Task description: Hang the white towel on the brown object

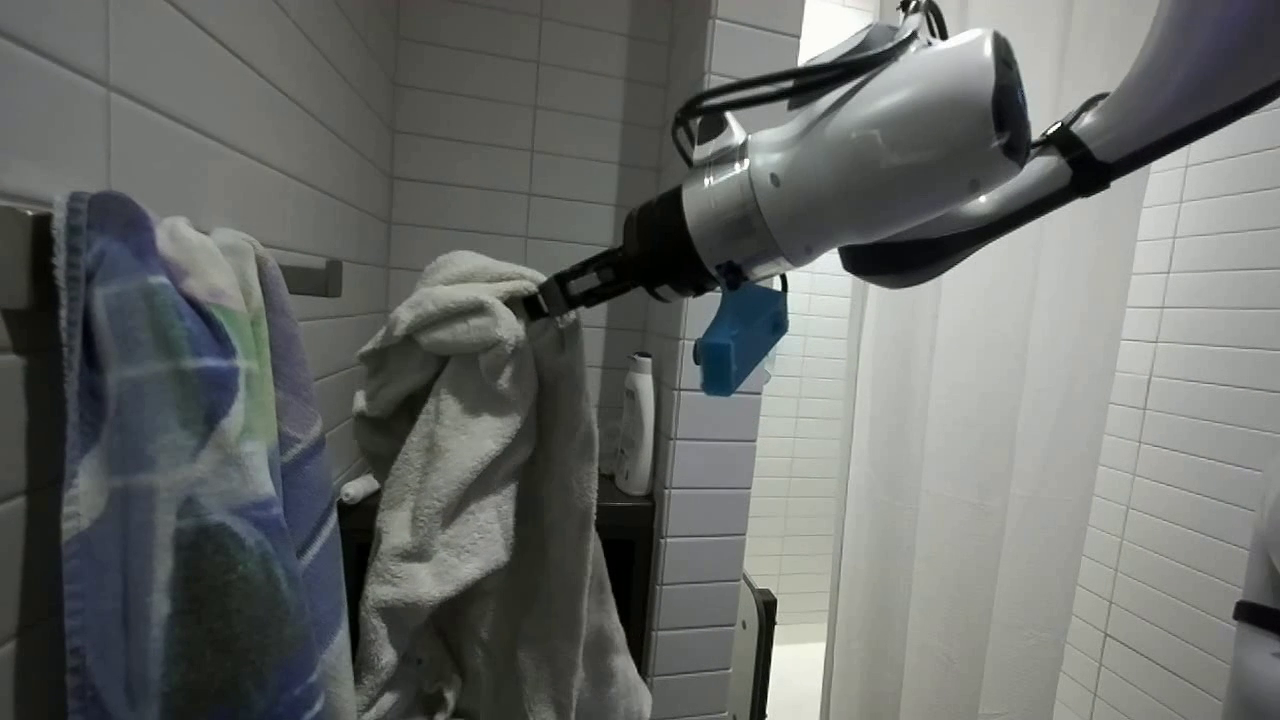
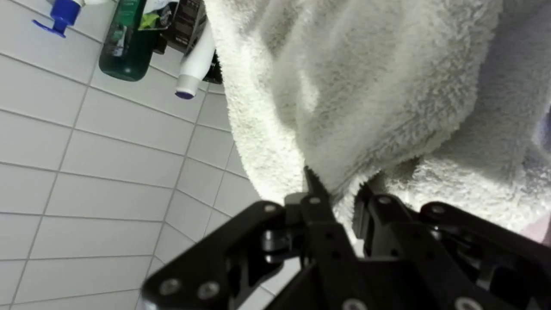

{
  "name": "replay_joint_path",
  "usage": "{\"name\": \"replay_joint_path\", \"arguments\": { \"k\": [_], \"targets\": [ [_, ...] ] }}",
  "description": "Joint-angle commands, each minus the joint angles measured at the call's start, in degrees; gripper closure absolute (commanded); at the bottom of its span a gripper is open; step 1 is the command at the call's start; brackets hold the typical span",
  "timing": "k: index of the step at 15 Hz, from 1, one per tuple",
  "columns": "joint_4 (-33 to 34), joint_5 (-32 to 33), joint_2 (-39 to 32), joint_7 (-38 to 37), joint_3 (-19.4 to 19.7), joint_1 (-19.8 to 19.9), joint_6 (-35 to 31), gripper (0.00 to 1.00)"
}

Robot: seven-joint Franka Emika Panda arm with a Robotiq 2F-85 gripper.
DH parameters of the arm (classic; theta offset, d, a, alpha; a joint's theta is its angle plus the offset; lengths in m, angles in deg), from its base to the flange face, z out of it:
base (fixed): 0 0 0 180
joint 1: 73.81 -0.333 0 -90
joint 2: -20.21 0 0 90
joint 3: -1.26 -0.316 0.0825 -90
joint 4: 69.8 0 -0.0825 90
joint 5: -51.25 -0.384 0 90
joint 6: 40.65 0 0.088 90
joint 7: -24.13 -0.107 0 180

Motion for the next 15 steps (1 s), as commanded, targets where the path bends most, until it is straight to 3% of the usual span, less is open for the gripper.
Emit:
{"name": "replay_joint_path", "arguments": {
  "k": [1,6,15],
  "targets": [
    [2.03,-2.32,0.81,2.16,-3.01,0.56,3.15,0.96],
    [2.81,-4.67,1.16,3.97,-4.86,0.98,5.4,0.96],
    [2.85,-5.95,3.92,4.6,-2.83,2.2,8.11,0.96]
  ]
}}
